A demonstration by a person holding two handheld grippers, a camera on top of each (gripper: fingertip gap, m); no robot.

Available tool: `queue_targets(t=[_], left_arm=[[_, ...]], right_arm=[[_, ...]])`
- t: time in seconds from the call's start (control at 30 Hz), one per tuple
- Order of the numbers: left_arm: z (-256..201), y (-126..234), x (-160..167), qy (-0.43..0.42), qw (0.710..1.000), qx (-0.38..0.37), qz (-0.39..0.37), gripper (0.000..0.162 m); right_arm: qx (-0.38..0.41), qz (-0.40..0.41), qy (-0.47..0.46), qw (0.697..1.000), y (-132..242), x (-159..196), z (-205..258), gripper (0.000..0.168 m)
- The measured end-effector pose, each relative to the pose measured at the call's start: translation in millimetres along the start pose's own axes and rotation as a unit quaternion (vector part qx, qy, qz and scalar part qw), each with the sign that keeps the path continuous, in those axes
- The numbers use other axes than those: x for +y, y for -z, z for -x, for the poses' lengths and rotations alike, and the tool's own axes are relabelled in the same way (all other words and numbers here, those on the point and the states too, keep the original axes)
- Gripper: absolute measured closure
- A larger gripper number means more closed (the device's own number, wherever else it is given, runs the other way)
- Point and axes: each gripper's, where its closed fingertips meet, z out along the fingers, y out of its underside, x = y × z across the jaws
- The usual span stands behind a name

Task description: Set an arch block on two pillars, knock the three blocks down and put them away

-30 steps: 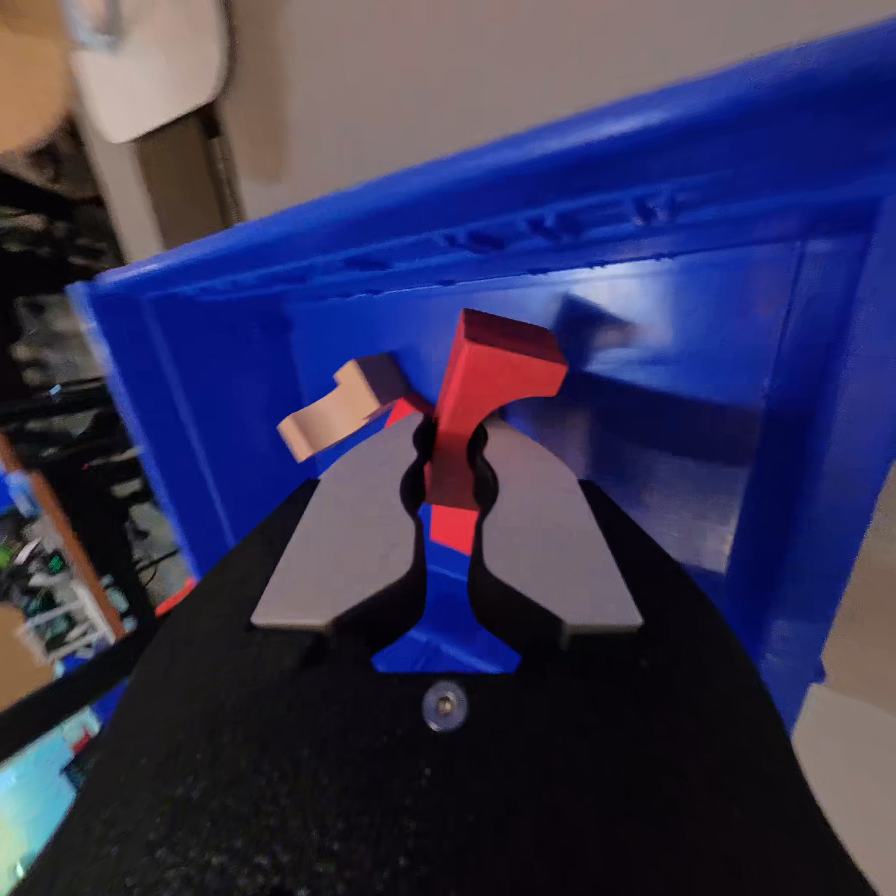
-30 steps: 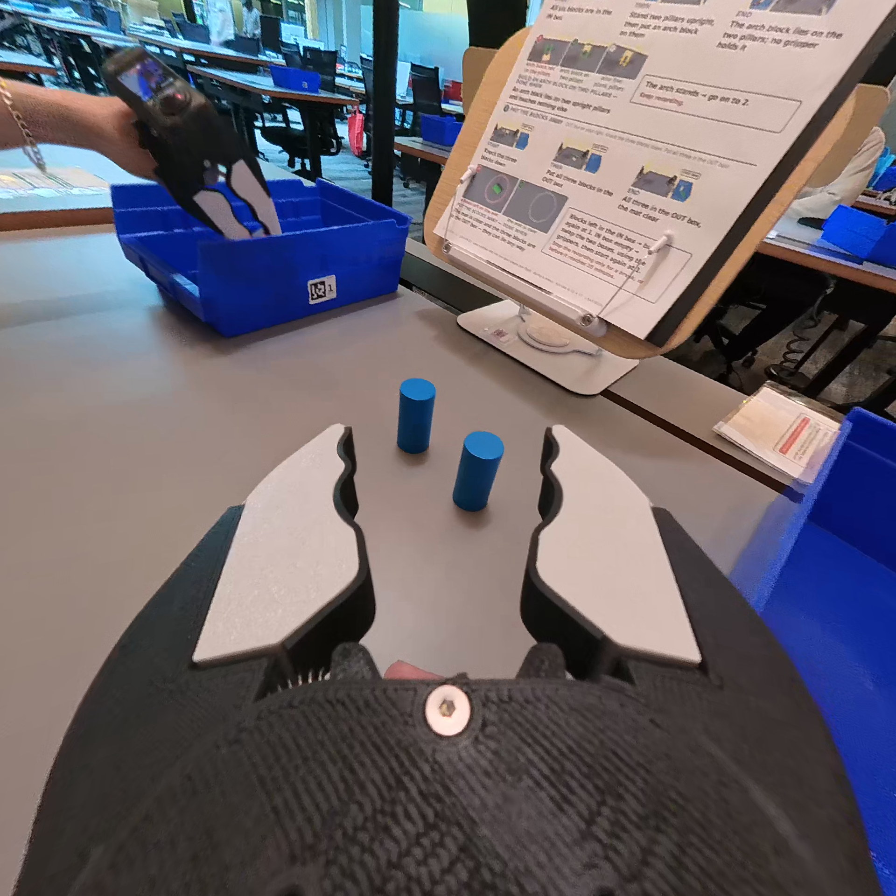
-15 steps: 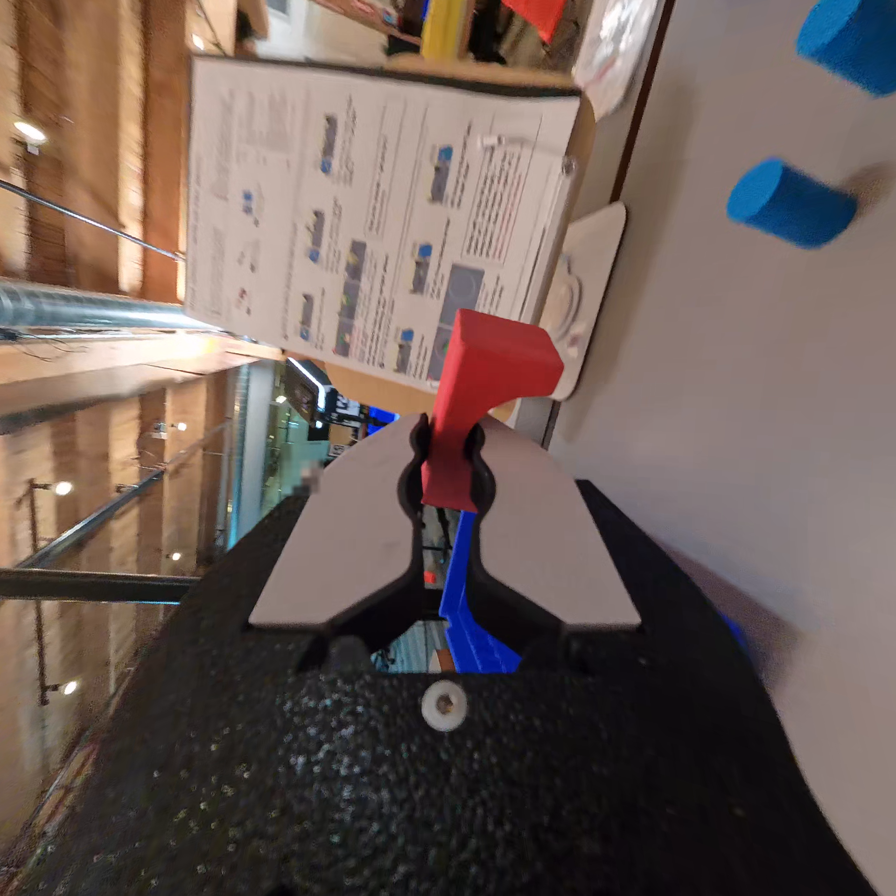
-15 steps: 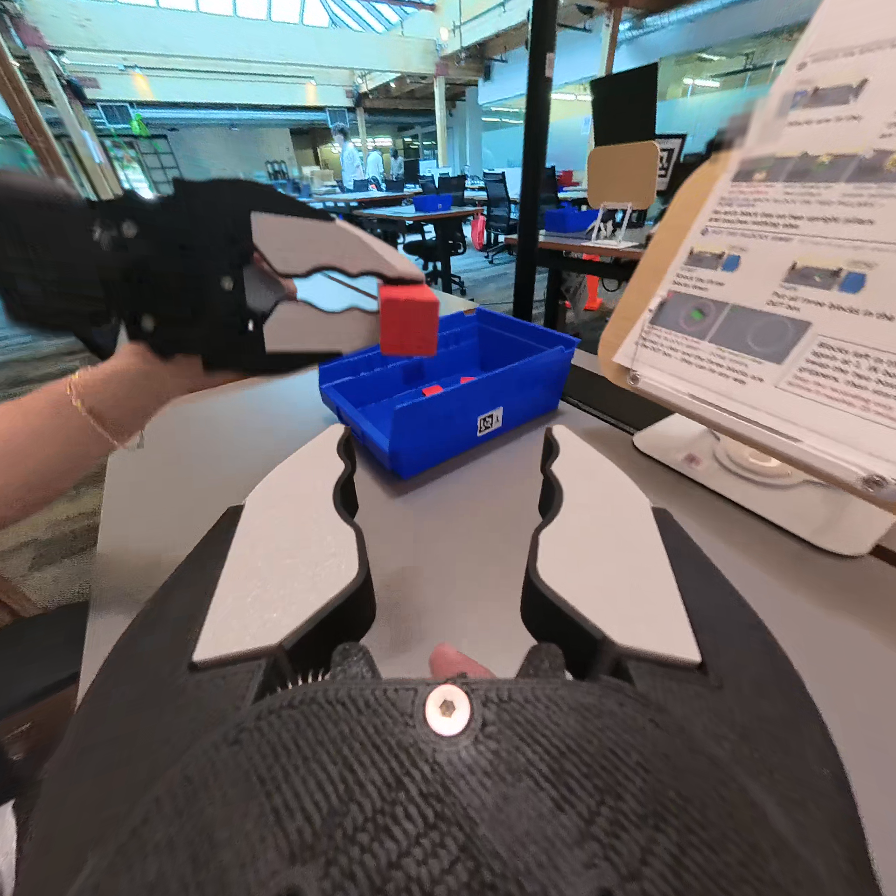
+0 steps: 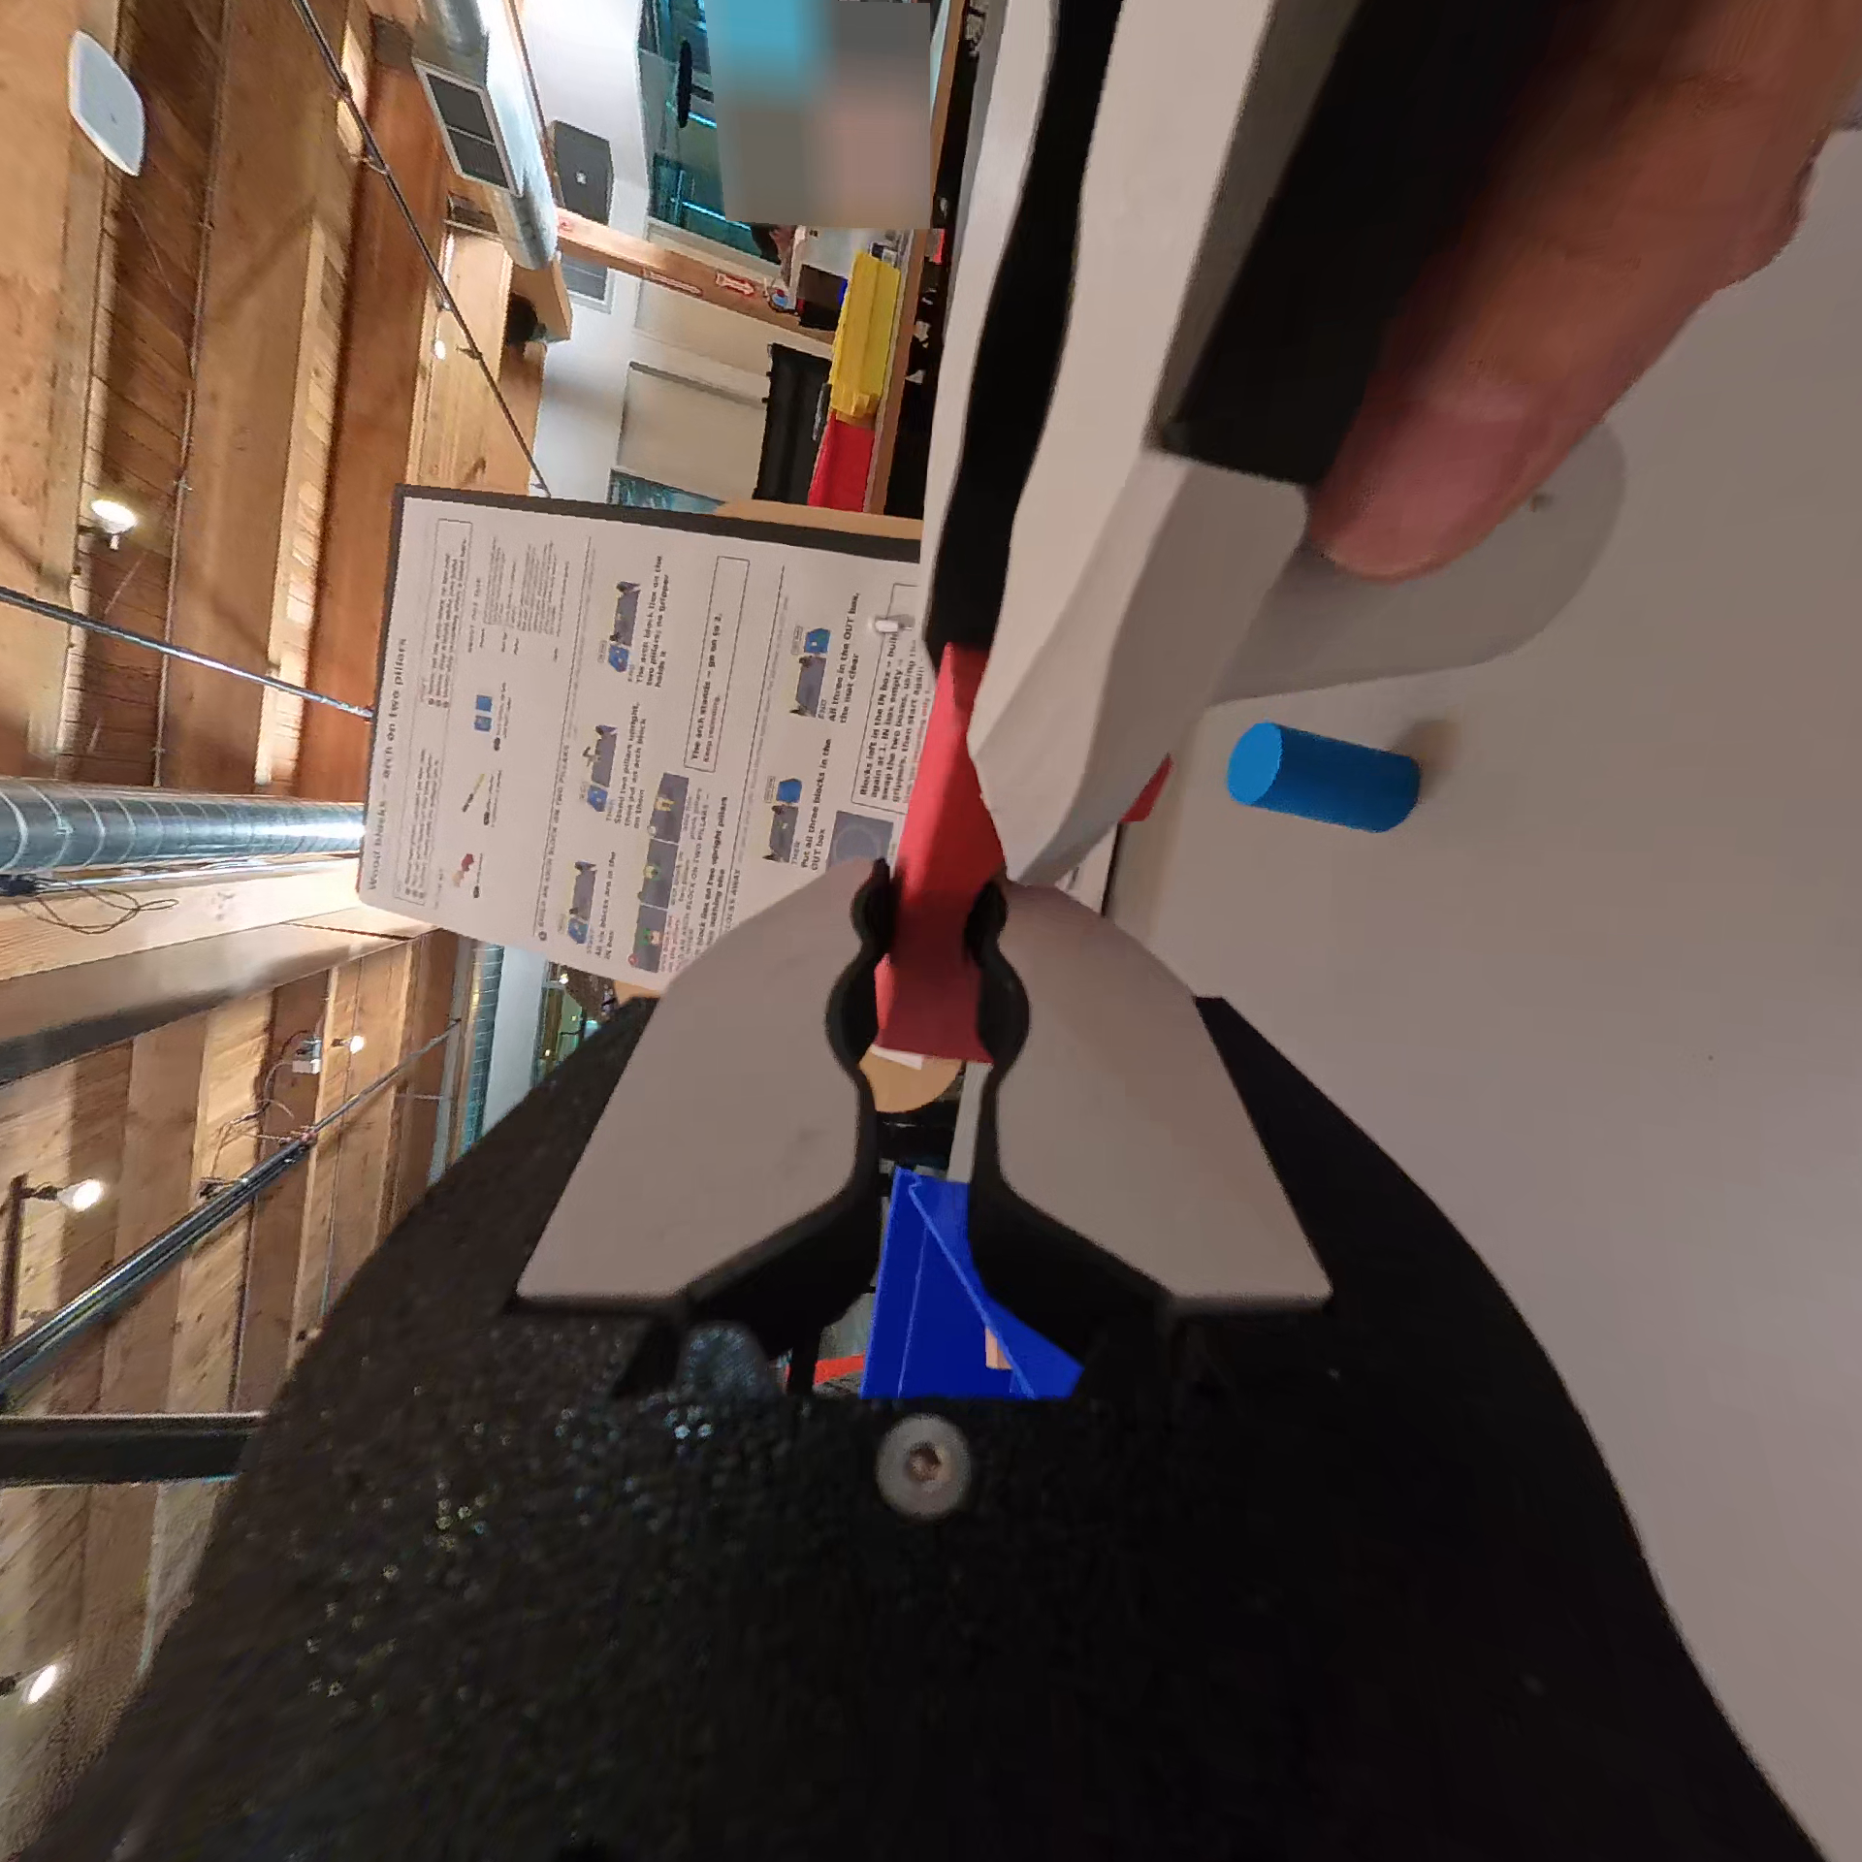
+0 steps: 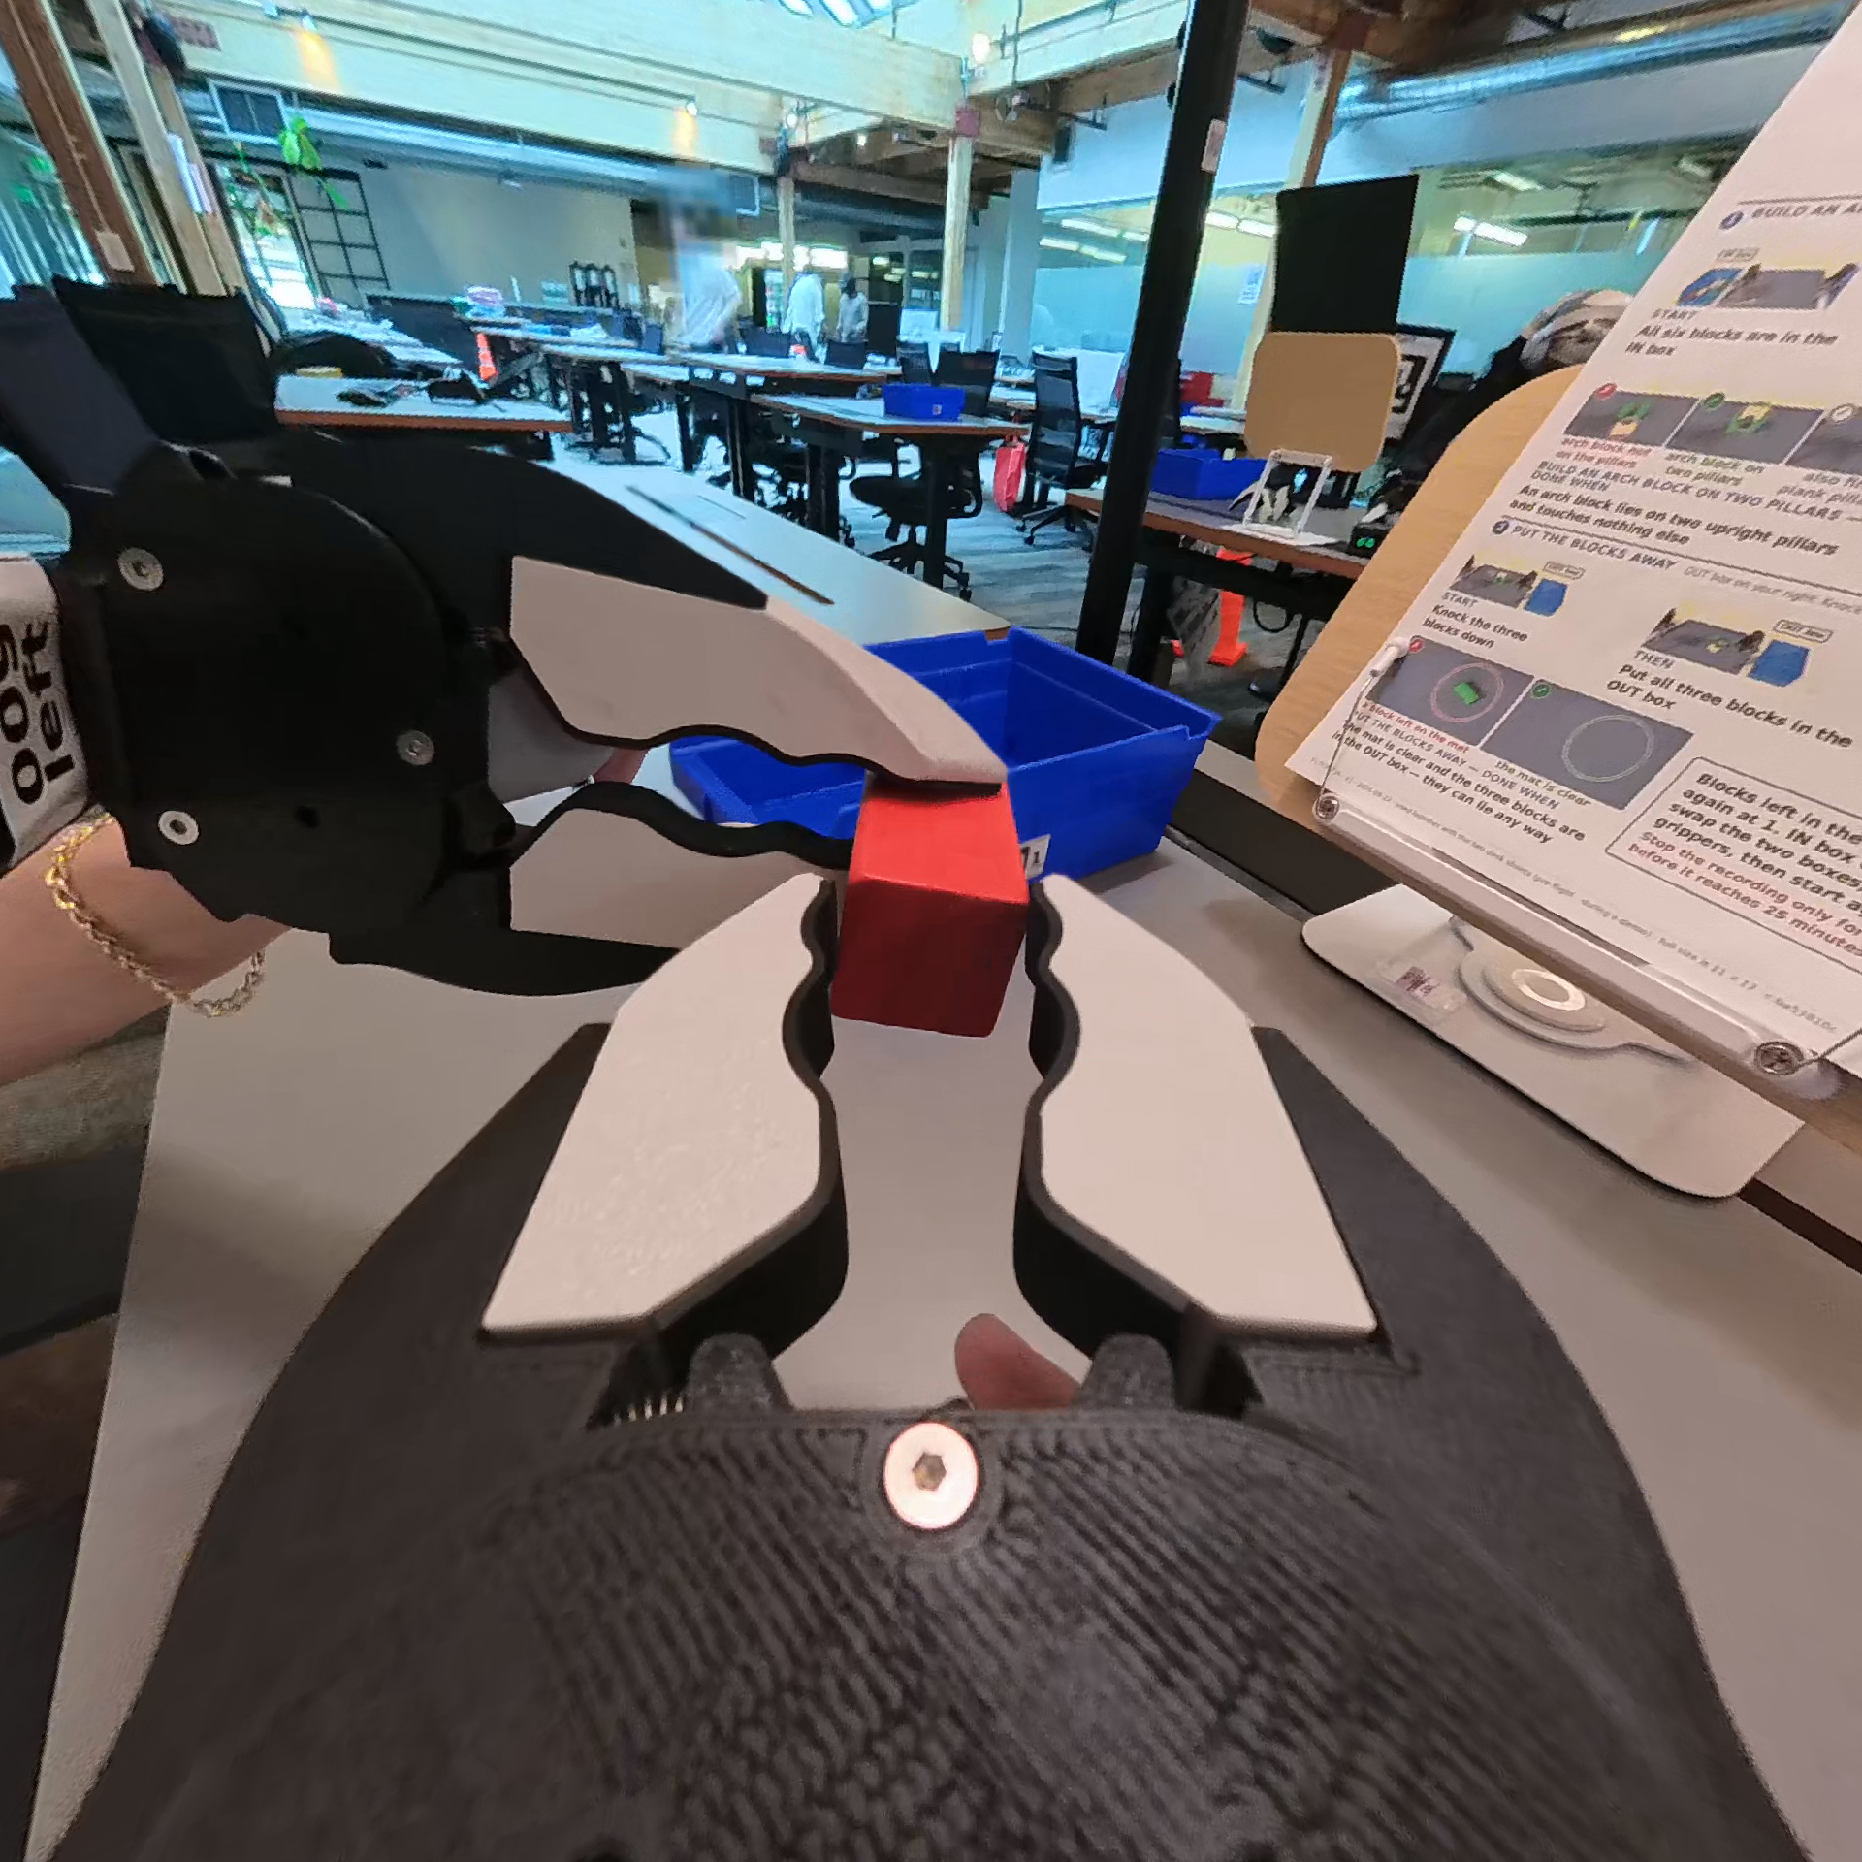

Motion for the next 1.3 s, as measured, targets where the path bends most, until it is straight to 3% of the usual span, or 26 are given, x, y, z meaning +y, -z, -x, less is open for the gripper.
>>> queue_targets(t=[0.13, 0.2, 0.4, 0.57, 0.77, 0.87, 1.2, 1.23, 1.3], left_arm=[[-14, -1, -5, 0.022, 0.998, 0.057, -0.013, 0.142], [-22, 3, -11, 0.054, 0.991, 0.116, -0.036, 0.129], [-38, 16, -24, 0.104, 0.936, 0.330, -0.062, 0.111], [-40, 7, -50, 0.068, 0.919, 0.378, -0.087, 0.105], [-54, -12, -69, 0.066, 0.903, 0.416, -0.087, 0.116], [-54, -20, -73, 0.076, 0.900, 0.421, -0.083, 0.127], [-68, -32, -79, 0.086, 0.884, 0.456, -0.051, 0.128], [-69, -36, -78, 0.094, 0.885, 0.455, -0.042, 0.128], [-67, -48, -71, 0.114, 0.884, 0.452, -0.019, 0.128]], right_arm=[[-0.025, 0.012, 0.019, 0.999, 8, 6, 1, 0.133], [-0.028, 0.005, 0.051, 0.998, 17, 7, -1, 0.133], [-0.082, -0.020, 0.152, 0.985, 54, 8, -1, 0.133], [-0.069, 0.026, 0.194, 0.978, 66, 22, -16, 0.133], [-0.076, 0.015, 0.172, 0.982, 75, 24, -25, 0.133], [-0.076, 0.014, 0.171, 0.982, 78, 27, -29, 0.133], [-0.048, 0.052, 0.190, 0.979, 79, 43, -43, 0.132], [-0.024, 0.044, 0.201, 0.978, 80, 41, -49, 0.129], [0.005, 0.064, 0.194, 0.979, 85, 44, -61, 0.106]])
